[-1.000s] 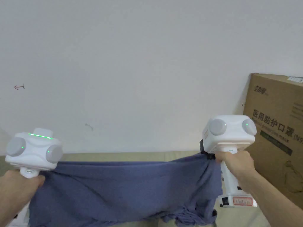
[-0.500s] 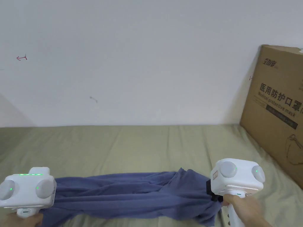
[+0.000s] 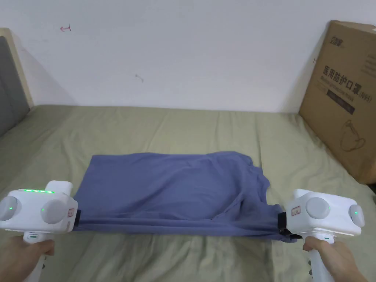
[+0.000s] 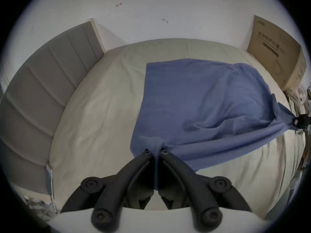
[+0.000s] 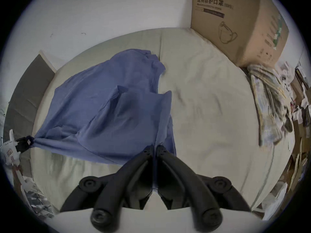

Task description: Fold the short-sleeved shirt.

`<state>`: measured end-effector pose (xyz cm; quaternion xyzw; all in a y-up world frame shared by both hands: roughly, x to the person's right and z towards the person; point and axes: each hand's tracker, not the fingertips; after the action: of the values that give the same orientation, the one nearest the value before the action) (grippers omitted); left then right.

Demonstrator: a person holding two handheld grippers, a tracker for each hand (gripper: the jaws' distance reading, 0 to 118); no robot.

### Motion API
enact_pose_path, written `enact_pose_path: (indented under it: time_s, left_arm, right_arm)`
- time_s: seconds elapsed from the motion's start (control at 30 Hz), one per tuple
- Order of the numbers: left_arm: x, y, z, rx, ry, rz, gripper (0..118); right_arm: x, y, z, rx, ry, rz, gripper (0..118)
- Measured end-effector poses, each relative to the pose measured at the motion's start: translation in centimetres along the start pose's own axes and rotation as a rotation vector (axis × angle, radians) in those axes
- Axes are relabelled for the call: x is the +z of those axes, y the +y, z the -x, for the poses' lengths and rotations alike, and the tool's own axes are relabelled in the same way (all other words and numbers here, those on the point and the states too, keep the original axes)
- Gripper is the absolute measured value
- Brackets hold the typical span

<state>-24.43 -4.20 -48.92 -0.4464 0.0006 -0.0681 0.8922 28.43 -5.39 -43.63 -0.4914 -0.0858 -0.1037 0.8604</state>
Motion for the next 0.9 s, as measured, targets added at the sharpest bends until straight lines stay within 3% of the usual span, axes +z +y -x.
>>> enact_pose_path:
  time_s: [0.1, 0.2, 0.43, 0.5, 0.53, 0.6, 0.63, 0.67, 0.8, 0.83, 0.87, 0.9]
  left_arm:
    - [2.4, -4.8, 0.8, 0.033, -0.028, -0.015, 1]
    - [3.4, -8.5, 0.7, -0.019, 0.012, 0.015, 1]
    - [4.0, -12.2, 1.0, 0.046, 0.013, 0.025, 1]
    - [4.1, -12.4, 1.0, 0.057, 0.01, 0.016, 6]
    - [4.1, -12.4, 0.9, 0.06, 0.013, 0.016, 17]
    - [4.3, -12.5, 0.7, 0.058, 0.038, 0.021, 88]
    - [4.3, -12.6, 0.9, 0.059, 0.032, 0.021, 111]
    - [4.8, -12.8, 1.1, 0.072, 0.019, 0.009, 114]
    - [7.3, -13.0, 1.8, 0.128, -0.067, -0.042, 107]
    - [8.0, -13.3, 2.0, 0.143, -0.101, -0.063, 100]
    - [8.6, -13.7, 2.1, 0.158, -0.13, -0.071, 72]
    - [9.3, -14.2, 2.2, 0.173, -0.173, -0.071, 40]
  right_arm:
    - [1.3, -4.7, -1.1, -0.012, 0.014, 0.0, 4]
    - [1.7, -8.6, -1.7, -0.013, 0.029, 0.033, 4]
    - [2.1, -11.0, -1.8, 0.006, 0.024, 0.065, 4]
    - [2.4, -11.1, -1.9, 0.005, 0.037, 0.041, 4]
    - [2.5, -11.1, -1.9, 0.005, 0.038, 0.035, 7]
    - [2.6, -10.9, -1.7, 0.002, 0.023, 0.04, 52]
    - [2.8, -11.0, -1.7, 0.005, 0.012, 0.037, 70]
    - [3.2, -11.0, -1.8, 0.007, 0.003, 0.021, 70]
    - [4.8, -10.9, -2.0, -0.009, 0.045, -0.027, 68]
    - [5.4, -10.9, -1.9, -0.016, 0.055, -0.043, 65]
    - [5.8, -11.0, -1.9, -0.018, 0.066, -0.052, 46]
    - [6.4, -11.4, -1.9, -0.015, 0.074, -0.065, 17]
